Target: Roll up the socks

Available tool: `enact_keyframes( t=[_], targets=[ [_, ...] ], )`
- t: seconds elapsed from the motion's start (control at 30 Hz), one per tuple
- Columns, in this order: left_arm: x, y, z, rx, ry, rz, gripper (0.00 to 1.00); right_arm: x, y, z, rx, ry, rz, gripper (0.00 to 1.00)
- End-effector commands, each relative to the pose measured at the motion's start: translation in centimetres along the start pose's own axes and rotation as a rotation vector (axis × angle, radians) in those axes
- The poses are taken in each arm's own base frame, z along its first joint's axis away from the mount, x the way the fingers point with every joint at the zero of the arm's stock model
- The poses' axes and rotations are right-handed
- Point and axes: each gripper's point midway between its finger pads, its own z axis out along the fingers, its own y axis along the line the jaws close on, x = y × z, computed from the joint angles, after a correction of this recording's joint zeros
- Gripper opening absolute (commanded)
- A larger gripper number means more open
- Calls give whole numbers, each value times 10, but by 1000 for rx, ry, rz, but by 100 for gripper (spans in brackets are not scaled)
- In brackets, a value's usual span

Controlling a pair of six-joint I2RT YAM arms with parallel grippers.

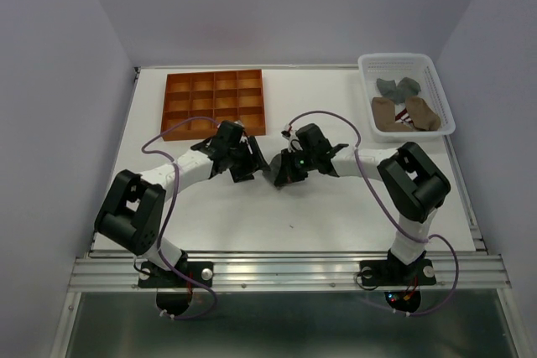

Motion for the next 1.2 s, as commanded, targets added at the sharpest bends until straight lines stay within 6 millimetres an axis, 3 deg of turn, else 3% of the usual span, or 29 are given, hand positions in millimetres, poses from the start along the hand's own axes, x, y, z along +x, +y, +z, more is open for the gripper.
enact_keyframes(
  t=[0.0, 0.23, 0.47, 0.63, 0.7, 0.8, 1.07, 1.17],
  targets=[
    [1, -7, 7, 23, -6, 11, 70, -15, 24, -1, -157, -18, 42, 1],
    [6, -16, 19, 37, 11, 20, 64, -18, 21, 1, -211, -18, 103, 1],
    [9, -12, 26, 15, 19, 12, 60, -20, 19, 0, -244, -30, 142, 1],
    [10, -13, 31, -4, 10, 6, 51, -24, 20, -3, -266, -36, 137, 1],
    [7, -17, 33, -3, 0, 7, 50, -23, 23, -3, -282, -29, 135, 1],
    [7, -20, 37, -6, -1, 10, 41, -19, 21, -2, -285, -19, 136, 1],
    [6, -22, 35, -18, -14, 11, 40, -10, 18, 0, -288, 2, 138, 1],
    [5, -22, 35, -22, -16, 12, 33, -9, 18, 0, -292, 4, 137, 1]
  ],
)
